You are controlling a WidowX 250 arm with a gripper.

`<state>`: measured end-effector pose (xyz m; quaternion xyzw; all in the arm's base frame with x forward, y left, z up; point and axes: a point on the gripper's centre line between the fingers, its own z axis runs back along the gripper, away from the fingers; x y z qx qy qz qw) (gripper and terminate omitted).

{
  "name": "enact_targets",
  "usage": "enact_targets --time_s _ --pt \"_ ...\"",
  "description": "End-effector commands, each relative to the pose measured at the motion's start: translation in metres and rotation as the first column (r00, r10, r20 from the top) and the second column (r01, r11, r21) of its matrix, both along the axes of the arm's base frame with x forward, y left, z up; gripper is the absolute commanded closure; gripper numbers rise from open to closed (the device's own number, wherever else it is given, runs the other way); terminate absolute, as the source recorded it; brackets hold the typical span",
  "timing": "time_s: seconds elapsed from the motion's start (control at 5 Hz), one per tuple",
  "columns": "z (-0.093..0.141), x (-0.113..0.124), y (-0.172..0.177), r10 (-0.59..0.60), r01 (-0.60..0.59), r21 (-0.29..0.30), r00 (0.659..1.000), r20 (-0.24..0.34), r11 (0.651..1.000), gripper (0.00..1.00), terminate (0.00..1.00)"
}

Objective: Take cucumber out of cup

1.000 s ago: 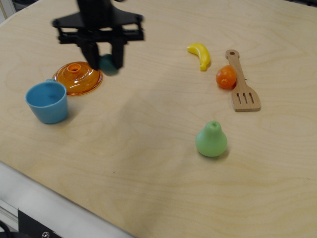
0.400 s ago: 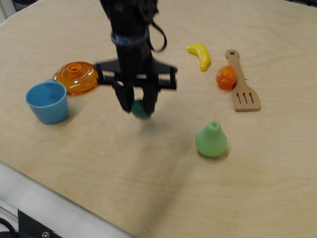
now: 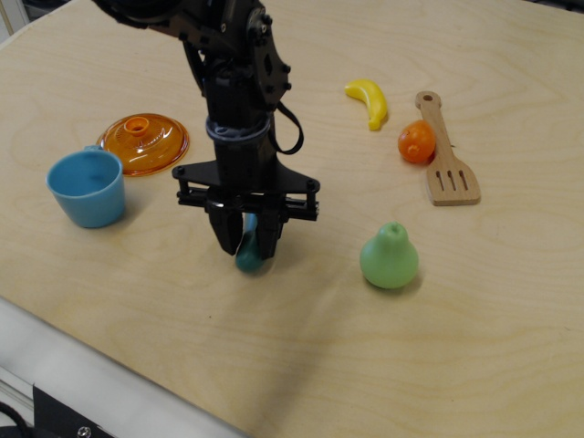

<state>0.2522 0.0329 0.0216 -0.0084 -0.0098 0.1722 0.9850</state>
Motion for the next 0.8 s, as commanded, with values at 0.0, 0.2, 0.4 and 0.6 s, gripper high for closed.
enact_targets --time_s 0.0,0.2,0.4,0.6 --pt "-0.001 -0.015 0.009 0.021 -0.021 -0.001 1.0 0.003 1.0 0.0 0.0" --pt "0.014 -0.014 0.011 0.032 -0.032 0.0 0.999 0.044 0.999 0.0 0.0" --pt "0.032 -0.012 0.015 0.054 -0.054 -0.002 0.994 0.093 0.999 0.0 0.0" --pt "0.049 -0.007 0.017 0.072 -0.074 0.009 0.988 0.137 0.997 0.0 0.0"
